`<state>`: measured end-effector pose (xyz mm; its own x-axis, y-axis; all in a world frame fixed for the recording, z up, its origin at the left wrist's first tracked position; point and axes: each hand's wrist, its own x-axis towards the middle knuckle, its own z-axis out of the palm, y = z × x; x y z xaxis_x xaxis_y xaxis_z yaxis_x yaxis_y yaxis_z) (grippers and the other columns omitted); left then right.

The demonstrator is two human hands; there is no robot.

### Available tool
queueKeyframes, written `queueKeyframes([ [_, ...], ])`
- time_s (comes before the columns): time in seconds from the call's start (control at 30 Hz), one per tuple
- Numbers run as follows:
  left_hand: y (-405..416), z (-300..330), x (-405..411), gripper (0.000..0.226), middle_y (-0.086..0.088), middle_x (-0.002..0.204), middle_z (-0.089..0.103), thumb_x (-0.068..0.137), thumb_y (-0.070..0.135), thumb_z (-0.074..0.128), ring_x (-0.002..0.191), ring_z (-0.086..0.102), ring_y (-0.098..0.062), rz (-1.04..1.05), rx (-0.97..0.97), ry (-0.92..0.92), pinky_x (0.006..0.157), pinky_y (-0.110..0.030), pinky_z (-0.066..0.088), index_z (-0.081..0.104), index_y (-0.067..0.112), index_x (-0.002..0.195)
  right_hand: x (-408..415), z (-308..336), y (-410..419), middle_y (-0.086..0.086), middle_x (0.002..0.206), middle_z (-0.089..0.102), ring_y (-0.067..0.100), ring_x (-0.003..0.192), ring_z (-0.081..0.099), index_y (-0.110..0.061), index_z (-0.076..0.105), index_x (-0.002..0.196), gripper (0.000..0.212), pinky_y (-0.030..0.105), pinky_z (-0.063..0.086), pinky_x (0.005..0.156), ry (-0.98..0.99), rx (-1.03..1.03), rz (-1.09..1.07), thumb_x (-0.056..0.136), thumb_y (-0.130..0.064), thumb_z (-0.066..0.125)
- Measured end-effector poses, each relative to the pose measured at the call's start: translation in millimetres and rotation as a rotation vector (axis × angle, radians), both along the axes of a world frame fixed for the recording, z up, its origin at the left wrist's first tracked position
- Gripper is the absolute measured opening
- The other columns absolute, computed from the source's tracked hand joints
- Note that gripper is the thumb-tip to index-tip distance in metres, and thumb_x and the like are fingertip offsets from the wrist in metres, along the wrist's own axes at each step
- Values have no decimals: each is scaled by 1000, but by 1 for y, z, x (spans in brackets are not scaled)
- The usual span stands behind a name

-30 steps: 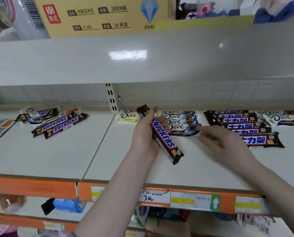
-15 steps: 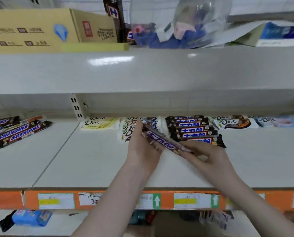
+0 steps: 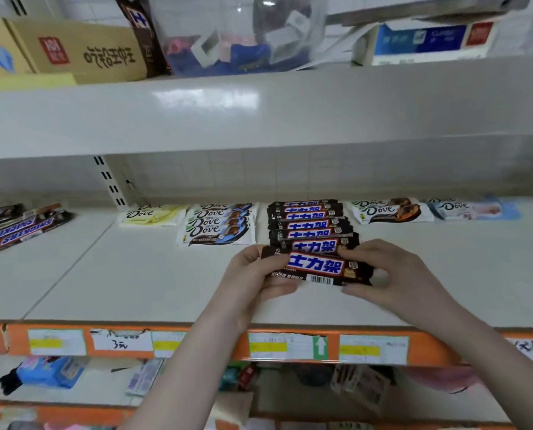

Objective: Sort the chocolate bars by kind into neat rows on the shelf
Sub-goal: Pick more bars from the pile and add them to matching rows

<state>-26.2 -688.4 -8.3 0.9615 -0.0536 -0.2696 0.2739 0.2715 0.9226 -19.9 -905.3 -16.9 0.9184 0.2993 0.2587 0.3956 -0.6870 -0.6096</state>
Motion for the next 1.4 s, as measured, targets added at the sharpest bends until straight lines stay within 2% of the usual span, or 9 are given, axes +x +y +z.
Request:
queueKeyframes([
  [0.1,-5,-10,-9,24,-16,98,71,81,-4,65,71,71,-22,-6,193,-115,58,-23,57,58,11,98,1,-4,-11,-15,107,55,2,100,48,-30,59,118,45,3,30,81,-113,-179,56,75,-30,72],
  [0.27,-7,-22,-6,36,14,99,66,69,17,80,87,58,5,-100,950,-493,73,-3,40,63,28,100,15,-13,-17,2,109,65,22,99,58,-18,62,118,44,27,39,80,-239,-325,130,76,-25,72],
  [0.4,-12,-23,9,44,2,112,61,74,30,76,101,56,-13,-70,1261,-645,76,-15,35,61,25,115,29,-14,-18,-2,117,61,18,107,53,-21,57,123,44,23,35,84,-251,-329,74,81,-29,66],
  [0.63,-8,-34,27,42,-8,99,59,73,31,77,94,55,-26,-27,1398,-758,77,-28,38,66,22,112,41,-20,-13,-2,119,59,18,107,52,-20,55,126,43,22,33,83,-257,-402,64,84,-29,62],
  [0.8,-7,-40,31,44,-9,105,57,77,37,72,98,52,-28,-35,1449,-741,82,-32,40,65,24,118,44,-27,-14,3,102,67,25,91,60,-15,64,112,38,33,44,78,-329,-489,37,76,-24,72],
  [1.03,-10,-41,21,50,-8,95,63,73,52,49,82,62,-28,69,1544,-756,68,-36,53,69,20,107,24,-21,-2,9,102,65,29,89,63,-11,64,108,40,40,52,74,-332,-515,-98,72,-23,75],
  [1.1,-7,-38,11,48,-7,97,64,73,48,52,84,63,-26,139,1594,-705,68,-34,53,67,19,108,13,-19,12,9,101,66,28,87,63,-10,64,106,34,38,52,73,-349,-440,-162,75,-21,72],
  [1.23,20,-37,-9,48,-12,99,67,67,36,77,89,63,-32,279,1688,-522,72,-38,53,67,11,107,3,-18,54,9,103,64,28,93,60,-10,62,106,30,39,51,78,-328,-400,-184,80,-24,65],
  [1.4,85,-35,-24,52,-16,105,66,69,36,77,96,61,-38,381,1700,-354,75,-43,52,66,7,110,-1,-18,128,9,98,61,29,91,58,-10,61,106,34,40,50,77,-257,-419,-156,77,-27,67],
])
